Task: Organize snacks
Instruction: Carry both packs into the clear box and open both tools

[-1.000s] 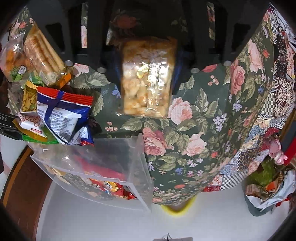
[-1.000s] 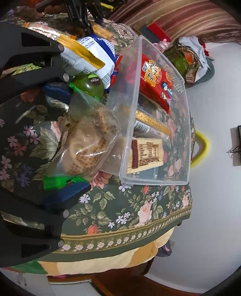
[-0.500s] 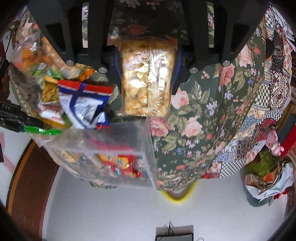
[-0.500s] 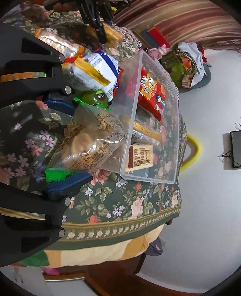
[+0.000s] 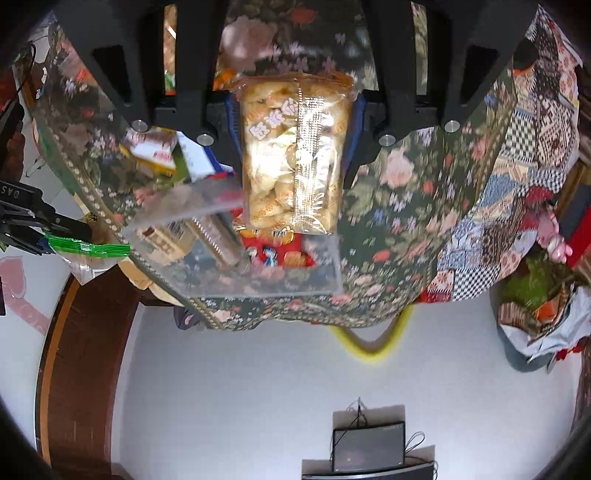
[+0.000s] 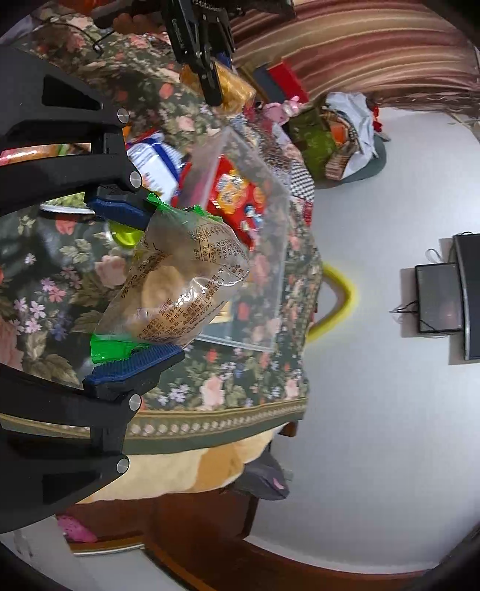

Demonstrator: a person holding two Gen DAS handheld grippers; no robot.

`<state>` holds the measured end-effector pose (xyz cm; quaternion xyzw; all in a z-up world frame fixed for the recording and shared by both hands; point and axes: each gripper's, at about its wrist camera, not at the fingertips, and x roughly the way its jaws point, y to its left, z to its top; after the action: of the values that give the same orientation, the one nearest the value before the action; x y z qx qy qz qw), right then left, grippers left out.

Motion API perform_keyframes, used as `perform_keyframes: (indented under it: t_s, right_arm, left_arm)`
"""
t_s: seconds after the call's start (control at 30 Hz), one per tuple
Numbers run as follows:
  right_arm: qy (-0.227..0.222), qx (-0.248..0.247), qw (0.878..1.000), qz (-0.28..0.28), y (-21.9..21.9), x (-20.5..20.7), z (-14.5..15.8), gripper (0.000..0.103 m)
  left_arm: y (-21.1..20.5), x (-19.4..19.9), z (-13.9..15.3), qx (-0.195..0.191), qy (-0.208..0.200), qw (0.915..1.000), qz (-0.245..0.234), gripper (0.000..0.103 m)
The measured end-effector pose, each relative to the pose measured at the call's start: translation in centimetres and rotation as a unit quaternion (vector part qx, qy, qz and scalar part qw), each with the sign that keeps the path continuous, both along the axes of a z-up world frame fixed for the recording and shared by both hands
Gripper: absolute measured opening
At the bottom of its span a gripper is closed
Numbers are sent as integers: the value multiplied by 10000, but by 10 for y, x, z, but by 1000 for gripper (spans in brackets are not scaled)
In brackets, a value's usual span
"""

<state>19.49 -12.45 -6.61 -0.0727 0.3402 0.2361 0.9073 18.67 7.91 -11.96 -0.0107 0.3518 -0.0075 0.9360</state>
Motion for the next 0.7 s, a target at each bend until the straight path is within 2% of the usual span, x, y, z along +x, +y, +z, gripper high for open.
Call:
perform_keyframes:
  t_s: [0.4, 0.7]
  right_arm:
    - [-303, -6, 9995, 71, 16, 27, 16, 58]
    - [-202, 52, 9998, -14, 30, 63, 13, 58]
  left_arm:
    - [-15, 65, 21, -225, -108, 9994, -230, 45]
    - [-31, 118, 3, -268, 162, 9992, -237, 43]
